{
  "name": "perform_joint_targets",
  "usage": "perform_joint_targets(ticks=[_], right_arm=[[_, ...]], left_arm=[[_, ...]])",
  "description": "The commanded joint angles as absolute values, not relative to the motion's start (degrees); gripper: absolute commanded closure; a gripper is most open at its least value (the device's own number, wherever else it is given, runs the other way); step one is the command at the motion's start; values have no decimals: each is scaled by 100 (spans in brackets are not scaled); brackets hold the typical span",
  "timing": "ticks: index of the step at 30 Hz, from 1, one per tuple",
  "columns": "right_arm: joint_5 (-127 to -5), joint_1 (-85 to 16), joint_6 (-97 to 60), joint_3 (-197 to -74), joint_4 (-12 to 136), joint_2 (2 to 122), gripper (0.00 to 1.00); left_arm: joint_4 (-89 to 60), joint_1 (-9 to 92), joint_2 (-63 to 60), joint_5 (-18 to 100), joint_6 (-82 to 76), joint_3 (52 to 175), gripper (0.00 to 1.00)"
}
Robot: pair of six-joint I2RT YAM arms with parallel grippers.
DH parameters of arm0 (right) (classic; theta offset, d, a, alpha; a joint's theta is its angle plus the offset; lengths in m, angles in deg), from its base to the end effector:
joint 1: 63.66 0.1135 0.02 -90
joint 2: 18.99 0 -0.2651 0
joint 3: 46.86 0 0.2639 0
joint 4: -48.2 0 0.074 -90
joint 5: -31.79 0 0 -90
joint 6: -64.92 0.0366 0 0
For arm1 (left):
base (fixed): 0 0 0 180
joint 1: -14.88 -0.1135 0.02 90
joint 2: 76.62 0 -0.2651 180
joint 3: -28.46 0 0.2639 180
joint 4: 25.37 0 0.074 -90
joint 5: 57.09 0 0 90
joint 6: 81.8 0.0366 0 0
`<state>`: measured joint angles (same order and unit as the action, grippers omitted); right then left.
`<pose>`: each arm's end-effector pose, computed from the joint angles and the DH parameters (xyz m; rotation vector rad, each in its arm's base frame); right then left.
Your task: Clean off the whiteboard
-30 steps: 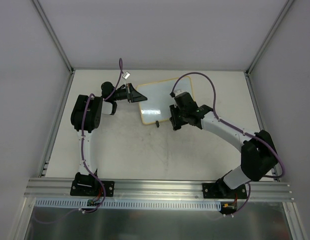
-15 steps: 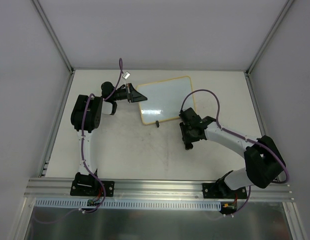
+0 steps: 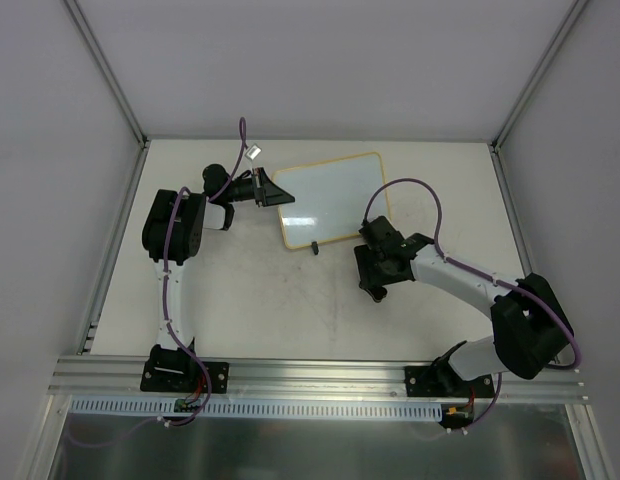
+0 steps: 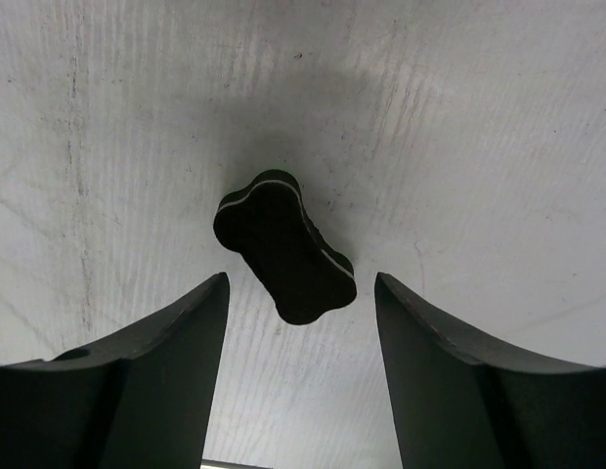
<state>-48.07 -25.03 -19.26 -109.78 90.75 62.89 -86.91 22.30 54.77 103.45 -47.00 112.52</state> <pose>0.2264 0.1727 0.1935 -0.6823 2.5262 0.0364 0.4494 -0.0933 0.1395 0.5489 1.6529 -1.6395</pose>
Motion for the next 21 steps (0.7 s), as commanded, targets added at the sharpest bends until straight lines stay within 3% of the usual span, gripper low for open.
perform_joint_targets(ticks=[1, 8, 17, 21], right_arm=[[-4643, -2463, -1858, -10904, 9140, 6142, 35], [-4634, -2463, -1849, -10878, 9087, 6028, 35], [-4634, -2463, -1884, -10878, 9061, 6028, 35], [-4669, -2472, -1902, -10896, 9035, 6046, 35]], left_arm=[[-10715, 2191, 5548, 10550, -4523, 11297, 79], [-10715, 2182, 5548, 10541, -4497, 11279, 66], [-10829, 2165, 5522, 10436, -4497, 11174, 59], [-10856, 2165, 5478, 10410, -4444, 11112, 49]])
